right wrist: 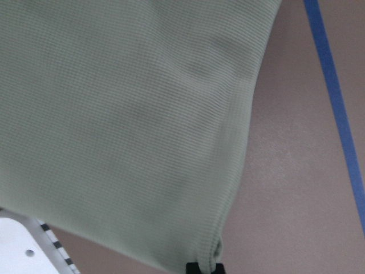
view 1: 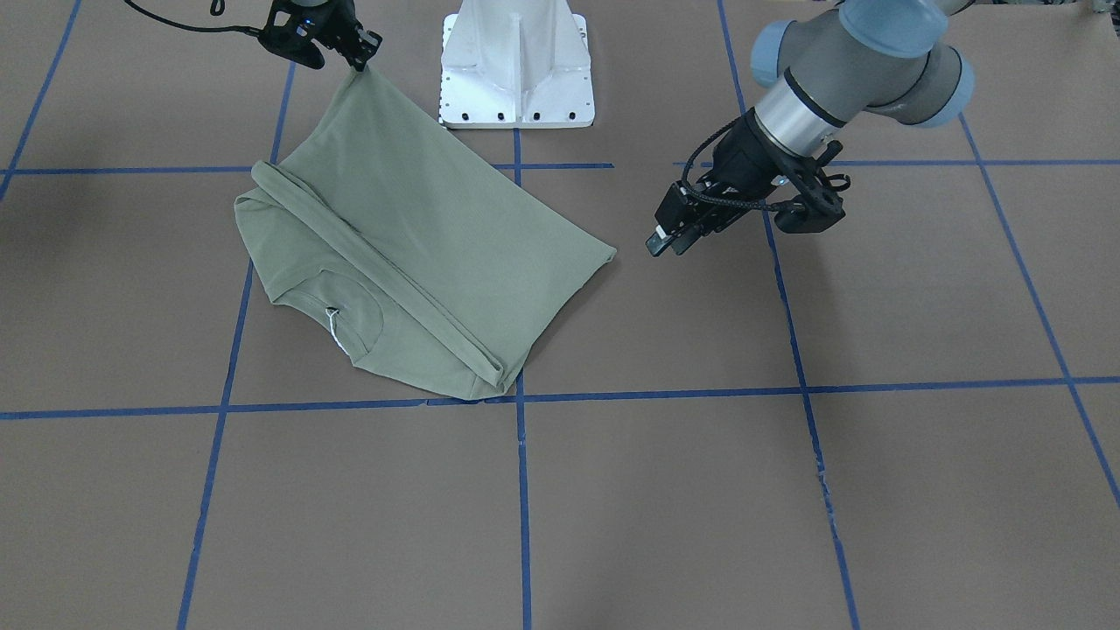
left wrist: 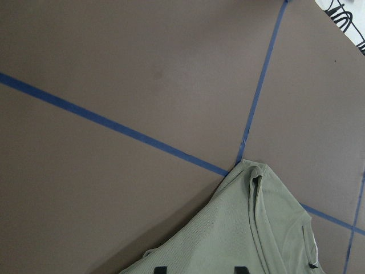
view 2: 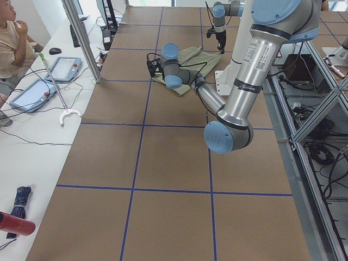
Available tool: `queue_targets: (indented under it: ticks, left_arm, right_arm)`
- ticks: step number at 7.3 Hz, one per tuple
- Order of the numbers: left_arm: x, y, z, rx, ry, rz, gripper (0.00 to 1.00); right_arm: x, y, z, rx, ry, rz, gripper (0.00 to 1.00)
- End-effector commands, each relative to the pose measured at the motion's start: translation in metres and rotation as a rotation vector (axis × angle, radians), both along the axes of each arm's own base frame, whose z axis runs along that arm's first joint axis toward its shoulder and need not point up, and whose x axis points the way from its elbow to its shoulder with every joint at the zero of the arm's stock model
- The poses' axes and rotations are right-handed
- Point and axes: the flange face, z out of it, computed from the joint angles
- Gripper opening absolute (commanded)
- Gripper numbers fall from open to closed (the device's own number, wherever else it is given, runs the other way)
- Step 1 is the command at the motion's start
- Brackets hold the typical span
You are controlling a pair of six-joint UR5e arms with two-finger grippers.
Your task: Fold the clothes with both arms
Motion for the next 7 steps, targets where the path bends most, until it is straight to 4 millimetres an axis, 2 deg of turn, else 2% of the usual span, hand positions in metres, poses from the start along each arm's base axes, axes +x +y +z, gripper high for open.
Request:
queue_targets:
  ticks: [1,2,3,4,6,7]
  left_arm:
    - [0.029,0.025,0.003,-0.013,-0.002,0.058,0.51]
    - [0.031,0.029,-0.001,-0.009,0.004,0.067,0.52]
    - [0.034,0.029,0.002,-0.014,-0.001,0.067,0.52]
    - [0.044,0.035,0.006,-0.027,-0.014,0.083,0.58]
    - [0.099,0.073,0.025,-0.195,-0.132,0.057,0.61]
    - [0.114,0.078,0.04,-0.227,-0.204,0.038,0.61]
  right_arm:
    - [0.003,-0.013,0.005,-0.017,0.056,0.056,1.0]
    - [0.013,-0.05,0.003,-0.019,0.051,0.142,1.0]
    - [0.024,-0.09,-0.007,-0.016,0.023,0.235,1.0]
    - [0.032,-0.144,-0.021,-0.005,-0.008,0.35,1.0]
    - [0.029,-0.251,-0.03,0.101,-0.018,0.457,1.0]
    - [0.033,-0.284,-0.025,0.171,-0.005,0.441,1.0]
